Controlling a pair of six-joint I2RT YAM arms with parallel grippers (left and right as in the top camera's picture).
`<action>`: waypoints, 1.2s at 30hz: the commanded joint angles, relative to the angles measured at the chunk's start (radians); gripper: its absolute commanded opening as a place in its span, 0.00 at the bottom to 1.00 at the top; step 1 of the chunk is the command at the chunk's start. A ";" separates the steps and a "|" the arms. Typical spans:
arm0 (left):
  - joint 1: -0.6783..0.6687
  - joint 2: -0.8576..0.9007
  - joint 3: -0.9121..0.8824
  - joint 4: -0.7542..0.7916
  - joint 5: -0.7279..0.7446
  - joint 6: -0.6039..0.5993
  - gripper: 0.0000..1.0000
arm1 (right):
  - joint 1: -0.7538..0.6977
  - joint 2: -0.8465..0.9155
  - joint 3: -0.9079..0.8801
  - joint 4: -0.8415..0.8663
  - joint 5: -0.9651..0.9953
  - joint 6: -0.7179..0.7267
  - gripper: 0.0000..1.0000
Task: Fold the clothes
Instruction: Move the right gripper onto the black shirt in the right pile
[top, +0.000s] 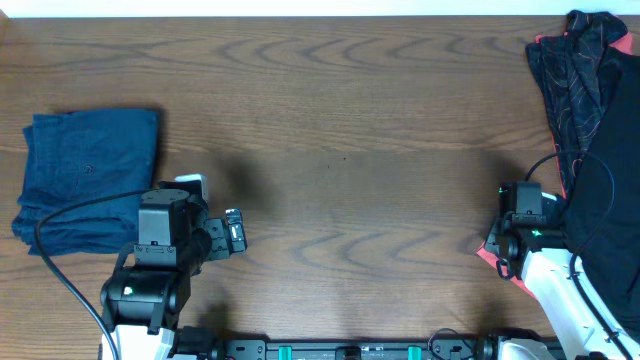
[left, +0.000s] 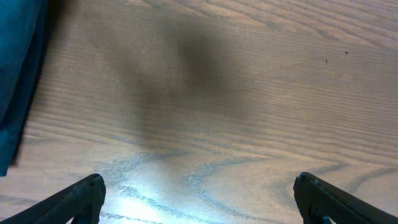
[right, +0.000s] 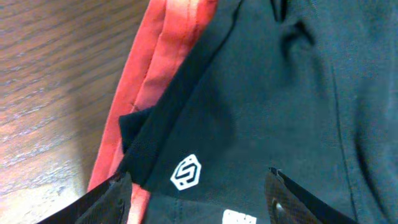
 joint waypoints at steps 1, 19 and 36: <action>0.008 0.000 0.022 -0.004 0.013 -0.004 0.98 | -0.011 0.003 0.013 0.000 -0.029 0.014 0.69; 0.008 0.000 0.022 -0.004 0.013 -0.004 0.98 | -0.012 0.074 0.012 0.040 -0.040 0.014 0.72; 0.008 0.000 0.022 -0.004 0.010 -0.004 0.98 | -0.012 0.119 0.013 0.067 -0.040 0.013 0.71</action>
